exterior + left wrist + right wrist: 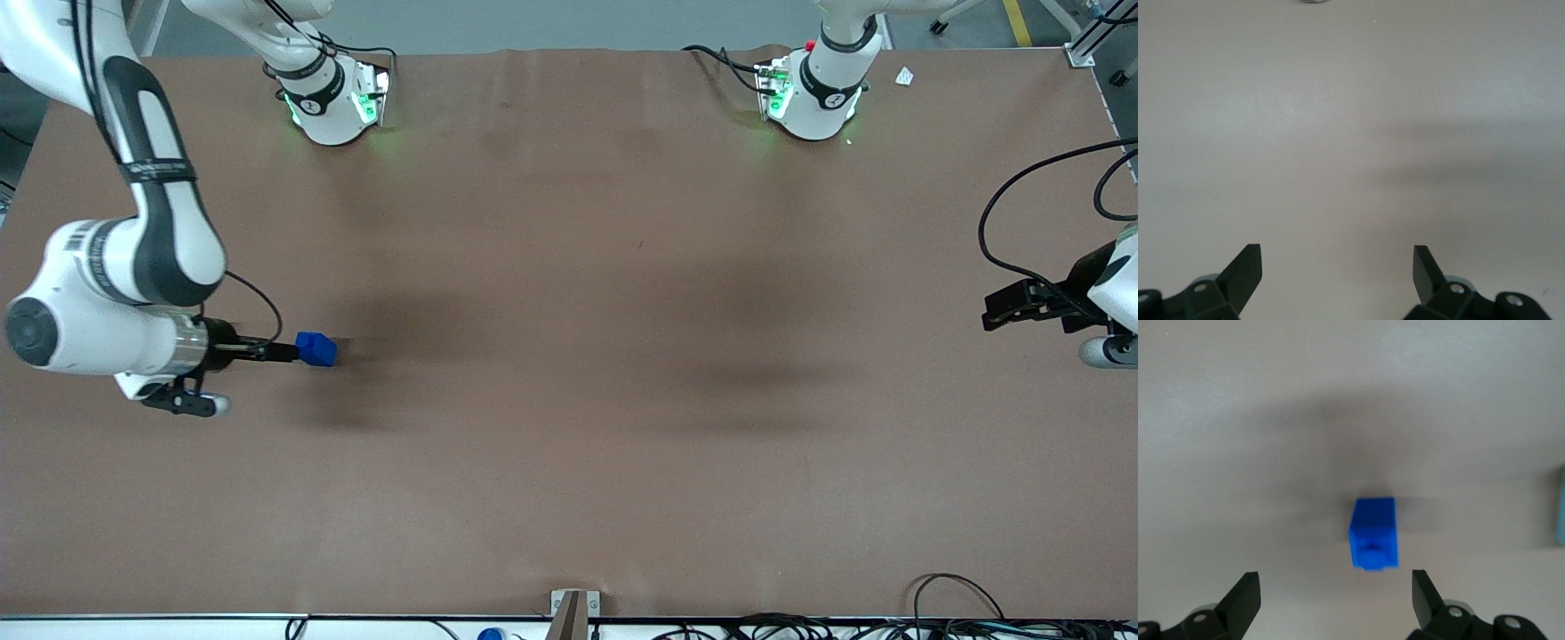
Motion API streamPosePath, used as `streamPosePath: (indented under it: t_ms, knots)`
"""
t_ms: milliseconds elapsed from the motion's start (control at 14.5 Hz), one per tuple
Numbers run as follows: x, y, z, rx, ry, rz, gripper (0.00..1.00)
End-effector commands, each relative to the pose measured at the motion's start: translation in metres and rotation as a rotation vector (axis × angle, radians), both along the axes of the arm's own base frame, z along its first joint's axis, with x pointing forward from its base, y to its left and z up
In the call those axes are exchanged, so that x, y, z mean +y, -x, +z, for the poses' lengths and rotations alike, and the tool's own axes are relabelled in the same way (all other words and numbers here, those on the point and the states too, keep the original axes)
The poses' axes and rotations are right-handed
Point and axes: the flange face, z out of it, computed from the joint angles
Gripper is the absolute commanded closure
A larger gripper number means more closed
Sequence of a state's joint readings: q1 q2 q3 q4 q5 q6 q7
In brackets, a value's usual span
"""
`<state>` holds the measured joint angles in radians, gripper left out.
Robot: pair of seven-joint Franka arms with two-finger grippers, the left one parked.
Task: Insert blue part into gray base with right arm
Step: 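Lower the right gripper and close it on the blue block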
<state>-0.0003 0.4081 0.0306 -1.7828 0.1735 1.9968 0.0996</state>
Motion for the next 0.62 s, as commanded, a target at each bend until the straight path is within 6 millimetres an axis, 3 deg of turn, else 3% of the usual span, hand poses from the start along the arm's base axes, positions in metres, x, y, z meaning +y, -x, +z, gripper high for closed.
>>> streamPosePath:
  t_ms: [0, 138, 552]
  knots:
    - [0.010, 0.026, -0.035, -0.041, 0.009, -0.002, 0.00]
    - [0.009, 0.037, -0.054, -0.054, 0.018, -0.004, 0.00]
    - [-0.005, 0.042, -0.068, -0.031, 0.048, -0.008, 0.00]
